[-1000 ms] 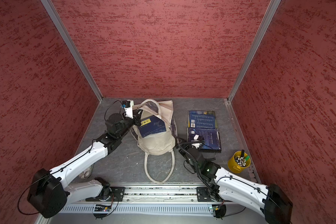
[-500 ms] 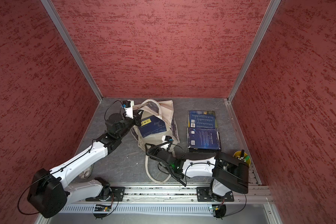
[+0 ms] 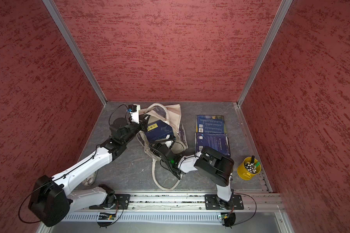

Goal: Take out the books from the canvas bag
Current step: Pick up the book from the canvas bag.

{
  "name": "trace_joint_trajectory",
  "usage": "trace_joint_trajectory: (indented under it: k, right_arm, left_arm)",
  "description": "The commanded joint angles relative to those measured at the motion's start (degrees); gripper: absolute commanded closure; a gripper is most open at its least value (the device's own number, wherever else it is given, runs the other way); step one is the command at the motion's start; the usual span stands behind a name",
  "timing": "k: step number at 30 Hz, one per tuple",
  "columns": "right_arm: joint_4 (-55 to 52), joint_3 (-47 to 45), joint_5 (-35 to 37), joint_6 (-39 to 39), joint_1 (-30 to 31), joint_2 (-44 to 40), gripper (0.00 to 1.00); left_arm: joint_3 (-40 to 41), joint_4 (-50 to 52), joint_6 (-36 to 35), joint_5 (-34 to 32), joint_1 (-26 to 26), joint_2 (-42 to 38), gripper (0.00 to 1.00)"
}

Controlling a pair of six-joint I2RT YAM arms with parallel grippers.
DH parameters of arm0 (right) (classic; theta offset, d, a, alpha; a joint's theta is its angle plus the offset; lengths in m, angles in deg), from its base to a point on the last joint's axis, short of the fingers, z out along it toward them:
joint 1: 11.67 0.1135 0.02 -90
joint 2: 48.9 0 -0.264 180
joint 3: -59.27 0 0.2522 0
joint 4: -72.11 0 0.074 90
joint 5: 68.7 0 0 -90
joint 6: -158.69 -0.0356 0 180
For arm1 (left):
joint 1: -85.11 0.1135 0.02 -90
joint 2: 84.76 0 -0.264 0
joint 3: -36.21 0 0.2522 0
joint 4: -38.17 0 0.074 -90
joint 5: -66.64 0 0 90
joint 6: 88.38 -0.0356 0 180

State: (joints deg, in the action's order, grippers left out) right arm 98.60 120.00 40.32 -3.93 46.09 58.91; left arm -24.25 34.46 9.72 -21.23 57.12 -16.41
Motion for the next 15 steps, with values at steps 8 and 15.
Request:
trace_joint_trajectory:
  k: [8,15]
  right_arm:
    - [0.6,8.7,-5.0,-6.0,-4.6,10.8,0.27]
    - [-0.8,12.4,-5.4,-8.5,-6.0,15.9,0.29]
  left_arm:
    - [0.5,-4.2,0.2,3.2,-0.6,-1.3,1.0]
    - [0.6,-4.4,0.3,4.2,-0.6,-0.9,1.0]
